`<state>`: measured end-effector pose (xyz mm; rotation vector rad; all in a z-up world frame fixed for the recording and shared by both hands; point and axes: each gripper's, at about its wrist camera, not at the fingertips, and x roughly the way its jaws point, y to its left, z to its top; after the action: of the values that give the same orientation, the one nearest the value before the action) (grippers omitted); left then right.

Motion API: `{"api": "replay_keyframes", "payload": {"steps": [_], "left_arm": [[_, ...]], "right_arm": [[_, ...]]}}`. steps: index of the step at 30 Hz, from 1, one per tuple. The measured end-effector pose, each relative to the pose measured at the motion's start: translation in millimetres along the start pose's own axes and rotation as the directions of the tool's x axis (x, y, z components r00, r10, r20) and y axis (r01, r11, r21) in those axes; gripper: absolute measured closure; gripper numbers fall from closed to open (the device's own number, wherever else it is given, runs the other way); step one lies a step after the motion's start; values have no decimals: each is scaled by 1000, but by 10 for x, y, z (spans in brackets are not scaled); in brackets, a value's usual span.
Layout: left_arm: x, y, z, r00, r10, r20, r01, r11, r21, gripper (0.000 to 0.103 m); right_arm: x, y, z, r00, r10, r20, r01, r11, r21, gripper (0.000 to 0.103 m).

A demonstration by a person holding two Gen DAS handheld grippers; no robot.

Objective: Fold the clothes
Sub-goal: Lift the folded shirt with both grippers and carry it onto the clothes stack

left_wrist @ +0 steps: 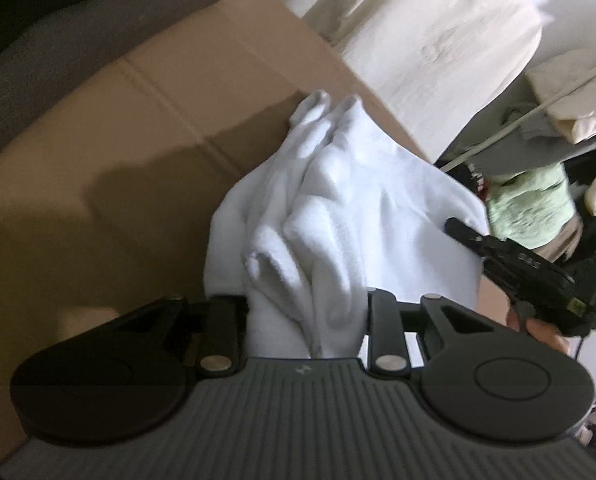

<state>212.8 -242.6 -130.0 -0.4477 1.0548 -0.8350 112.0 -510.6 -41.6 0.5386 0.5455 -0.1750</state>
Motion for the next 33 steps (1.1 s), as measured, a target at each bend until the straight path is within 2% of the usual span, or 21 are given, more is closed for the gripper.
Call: {"api": "replay_keyframes", "payload": {"steps": [4, 8, 13, 16, 18, 21, 23, 26, 27, 28, 29, 31, 32, 33], "left_arm": [[-80, -151, 25, 999, -42, 27, 41, 999, 33, 78], [-334, -383, 25, 997, -27, 75, 19, 994, 110, 78], [-949, -454, -9, 983, -17, 181, -9, 989, 145, 78], [-1397, -400, -28, 970, 37, 241, -75, 986, 151, 78], [-1703, -378, 37, 968, 80, 240, -123, 978, 170, 79], [-2366, -245, 355, 954, 140, 264, -196, 960, 198, 79], [-2741, -235, 675, 927, 214, 307, -281, 940, 194, 79], [-3114, -165, 1219, 874, 338, 349, -405, 903, 140, 79], [-3153, -136, 1405, 852, 387, 352, -454, 881, 130, 78], [-3159, -57, 1554, 821, 443, 360, -511, 851, 118, 78], [-3163, 26, 1700, 786, 497, 367, -566, 817, 105, 78], [-3083, 226, 1906, 745, 577, 334, -635, 767, 92, 79], [-3062, 278, 1991, 735, 598, 320, -651, 755, 82, 80], [-3078, 290, 2088, 727, 604, 325, -657, 750, 76, 80]], "right_arm": [[-313, 419, 215, 998, -19, 57, 28, 986, -166, 84], [-597, 714, 450, 991, 12, 135, 19, 973, -231, 84], [-903, 835, 450, 983, 53, 174, -6, 966, -259, 84], [-898, 948, 459, 988, 97, 121, -62, 964, -259, 84], [-792, 1140, 511, 988, 142, 66, -118, 952, -281, 84], [-562, 1518, 677, 974, 228, 7, -213, 923, -321, 84], [-332, 1832, 848, 958, 287, -11, -274, 898, -344, 84], [92, 2368, 1147, 923, 386, -2, -357, 852, -383, 84], [229, 2513, 1209, 908, 420, 11, -379, 830, -410, 85], [395, 2638, 1242, 893, 447, 41, -383, 806, -452, 85], [569, 2745, 1235, 892, 448, 63, -364, 794, -487, 85], [915, 2854, 1206, 891, 451, 47, -399, 830, -390, 86], [1035, 2928, 1154, 891, 452, 42, -408, 837, -366, 86], [1090, 3006, 1103, 891, 451, 51, -398, 831, -388, 86]]}}
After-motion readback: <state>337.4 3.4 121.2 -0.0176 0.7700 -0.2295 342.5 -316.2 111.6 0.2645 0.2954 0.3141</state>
